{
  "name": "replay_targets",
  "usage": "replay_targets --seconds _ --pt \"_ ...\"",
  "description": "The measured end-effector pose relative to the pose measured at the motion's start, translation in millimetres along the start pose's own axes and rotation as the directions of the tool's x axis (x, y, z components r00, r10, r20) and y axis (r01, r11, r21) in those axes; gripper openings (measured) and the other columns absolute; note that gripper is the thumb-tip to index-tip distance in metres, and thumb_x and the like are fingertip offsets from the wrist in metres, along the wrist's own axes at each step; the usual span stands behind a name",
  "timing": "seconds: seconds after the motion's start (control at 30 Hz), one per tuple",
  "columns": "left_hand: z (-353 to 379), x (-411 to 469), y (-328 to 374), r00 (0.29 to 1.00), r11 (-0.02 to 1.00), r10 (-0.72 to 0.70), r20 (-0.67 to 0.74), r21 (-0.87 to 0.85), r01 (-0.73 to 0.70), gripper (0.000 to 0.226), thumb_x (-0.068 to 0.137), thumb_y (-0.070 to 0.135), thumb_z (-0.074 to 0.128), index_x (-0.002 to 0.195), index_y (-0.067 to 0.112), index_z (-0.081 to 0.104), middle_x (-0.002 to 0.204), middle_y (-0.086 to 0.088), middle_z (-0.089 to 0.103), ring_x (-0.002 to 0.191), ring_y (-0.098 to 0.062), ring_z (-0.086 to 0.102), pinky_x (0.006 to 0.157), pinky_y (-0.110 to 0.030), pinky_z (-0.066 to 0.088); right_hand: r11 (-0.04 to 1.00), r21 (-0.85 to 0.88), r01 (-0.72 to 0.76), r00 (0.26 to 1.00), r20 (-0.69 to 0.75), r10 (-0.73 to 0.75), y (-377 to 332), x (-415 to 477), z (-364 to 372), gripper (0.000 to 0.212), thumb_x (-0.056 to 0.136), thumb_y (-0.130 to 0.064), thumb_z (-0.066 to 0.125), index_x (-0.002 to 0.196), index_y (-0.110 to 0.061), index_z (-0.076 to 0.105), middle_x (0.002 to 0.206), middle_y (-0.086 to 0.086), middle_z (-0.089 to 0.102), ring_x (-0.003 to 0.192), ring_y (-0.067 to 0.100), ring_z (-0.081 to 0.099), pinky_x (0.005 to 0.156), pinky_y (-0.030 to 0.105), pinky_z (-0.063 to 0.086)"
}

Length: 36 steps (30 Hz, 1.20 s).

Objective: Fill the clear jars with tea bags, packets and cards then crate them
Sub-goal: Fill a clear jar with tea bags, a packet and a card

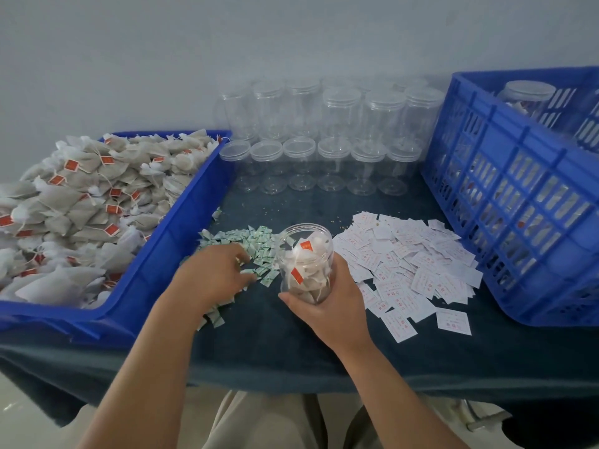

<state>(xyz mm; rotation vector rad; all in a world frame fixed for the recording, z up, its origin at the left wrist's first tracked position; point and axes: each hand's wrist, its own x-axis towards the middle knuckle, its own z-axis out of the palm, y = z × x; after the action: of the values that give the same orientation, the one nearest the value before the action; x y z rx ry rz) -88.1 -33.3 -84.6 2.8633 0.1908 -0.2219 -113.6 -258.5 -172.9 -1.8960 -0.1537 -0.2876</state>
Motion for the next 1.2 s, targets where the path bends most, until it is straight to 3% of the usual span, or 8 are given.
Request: replay_targets --seconds 0.1,0.3,0.53,0.67,0.77,0.9,1.03,1.2 --pt "45 6 -18 0.998 0.998 -0.056 0.022 0.007 0.056 0.043 0.089 0.048 0.079 0.126 0.031 0.066 0.120 0.005 0.065 0.106 -0.017 0.063 0.090 -0.034 0.052 1.000 0.028 -0.006 1.000 -0.009 0.006 0 0 1 0.073 0.062 -0.064 0.092 0.121 -0.045 0.053 0.115 -0.026 0.071 0.103 -0.002 0.070 0.079 0.023 0.056" --pt "64 6 -35 0.968 0.972 -0.078 -0.237 -0.233 0.021 0.007 0.095 0.043 0.074 0.091 0.039 0.070 0.078 0.020 0.067 0.077 0.002 0.062 0.063 -0.025 0.045 0.999 0.050 -0.005 1.000 -0.006 0.005 0 0 -1 0.071 0.063 -0.062 0.093 0.120 -0.050 0.052 0.118 -0.025 0.071 0.106 -0.001 0.070 0.083 0.027 0.058" --pt "41 -2 -25 0.939 0.834 -0.219 -0.266 -0.550 0.039 0.011 0.099 0.038 0.066 0.090 0.033 0.068 0.079 0.016 0.074 0.067 -0.001 0.070 0.068 -0.037 0.062 0.997 0.076 0.002 1.000 -0.017 -0.001 0 -1 0 0.071 0.065 -0.059 0.095 0.121 -0.055 0.052 0.119 -0.027 0.071 0.107 -0.003 0.070 0.082 0.024 0.055" --pt "14 -18 -8 0.913 0.638 -0.217 -0.346 -0.758 -0.136 0.003 0.103 0.028 0.065 0.102 0.026 0.067 0.088 0.016 0.078 0.078 -0.003 0.075 0.079 -0.033 0.062 0.997 0.077 0.017 1.000 -0.013 -0.016 -2 -2 1 0.072 0.065 -0.059 0.094 0.121 -0.058 0.051 0.119 -0.027 0.071 0.107 -0.002 0.071 0.081 0.022 0.055" --pt "-15 -35 13 0.886 0.564 -0.070 -0.458 -0.751 -0.343 0.005 0.096 0.040 0.072 0.099 0.036 0.073 0.091 0.013 0.080 0.083 -0.005 0.076 0.075 -0.025 0.059 0.996 0.083 0.026 1.000 0.002 -0.026 -4 -2 0 0.073 0.064 -0.058 0.095 0.122 -0.059 0.050 0.119 -0.028 0.071 0.107 -0.002 0.071 0.082 0.023 0.056" --pt "-37 -46 44 0.858 0.677 0.216 -0.467 -0.561 -0.476 0.002 0.088 0.046 0.079 0.090 0.046 0.078 0.088 0.016 0.074 0.075 0.001 0.065 0.067 -0.011 0.049 0.995 0.085 0.051 0.999 -0.006 -0.050 -2 -4 -1 0.078 0.064 -0.059 0.094 0.128 -0.056 0.049 0.124 -0.026 0.070 0.113 -0.001 0.069 0.085 0.022 0.055" --pt "-40 -34 63 0.935 0.901 0.247 -0.253 -0.295 -0.318 0.006 0.088 0.044 0.078 0.084 0.048 0.080 0.072 0.014 0.063 0.063 -0.005 0.057 0.061 -0.021 0.039 0.992 0.041 0.123 0.992 -0.028 -0.122 -6 -4 -2 0.086 0.064 -0.065 0.093 0.133 -0.061 0.042 0.129 -0.031 0.063 0.118 -0.002 0.066 0.086 0.012 0.055" --pt "-35 -30 63 0.933 0.841 0.278 -0.229 -0.412 -0.351 0.013 0.097 0.040 0.071 0.097 0.043 0.083 0.061 0.022 0.068 0.047 0.000 0.054 0.049 -0.011 0.038 0.988 0.037 0.150 0.988 -0.029 -0.149 -4 -5 -1 0.089 0.065 -0.061 0.094 0.138 -0.051 0.044 0.130 -0.036 0.058 0.119 -0.007 0.062 0.087 0.004 0.049"
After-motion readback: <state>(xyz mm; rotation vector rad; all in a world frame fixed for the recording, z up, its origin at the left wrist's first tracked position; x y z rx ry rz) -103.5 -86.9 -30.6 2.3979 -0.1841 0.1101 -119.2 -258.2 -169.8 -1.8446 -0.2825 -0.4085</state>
